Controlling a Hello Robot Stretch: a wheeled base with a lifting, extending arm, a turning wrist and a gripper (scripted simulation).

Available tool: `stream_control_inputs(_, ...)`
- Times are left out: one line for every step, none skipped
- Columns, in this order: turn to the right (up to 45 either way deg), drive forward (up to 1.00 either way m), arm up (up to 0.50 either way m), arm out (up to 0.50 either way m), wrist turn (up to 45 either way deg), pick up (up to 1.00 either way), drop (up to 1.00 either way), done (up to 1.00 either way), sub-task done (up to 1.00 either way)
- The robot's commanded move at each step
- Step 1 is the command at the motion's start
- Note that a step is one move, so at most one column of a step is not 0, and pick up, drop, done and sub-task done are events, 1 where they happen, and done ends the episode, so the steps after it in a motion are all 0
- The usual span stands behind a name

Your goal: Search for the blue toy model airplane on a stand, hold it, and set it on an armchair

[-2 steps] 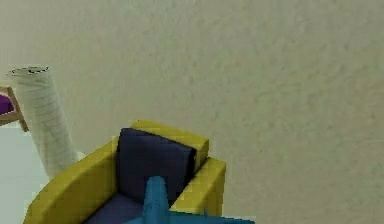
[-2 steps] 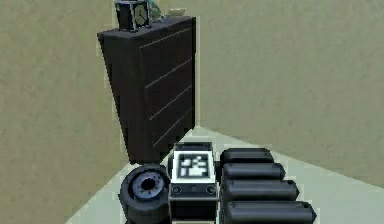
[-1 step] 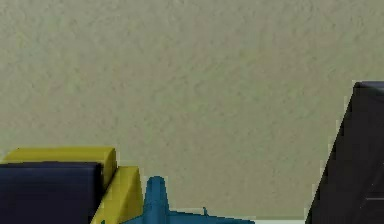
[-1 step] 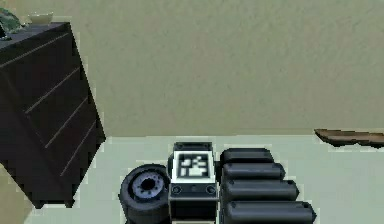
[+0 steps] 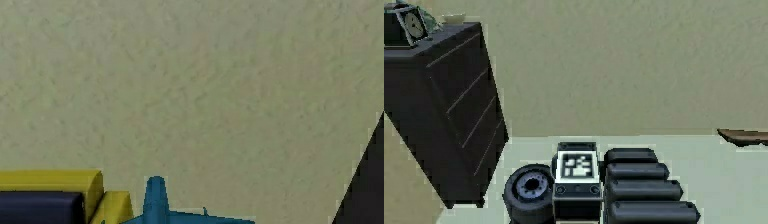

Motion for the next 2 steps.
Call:
stream_control_inputs(45.0,0.00,0.00,0.00,0.0,0.00,0.00,0.00,0.00)
stream_control_inputs(45.0,0.00,0.00,0.00,0.0,0.00,0.00,0.00,0.00)
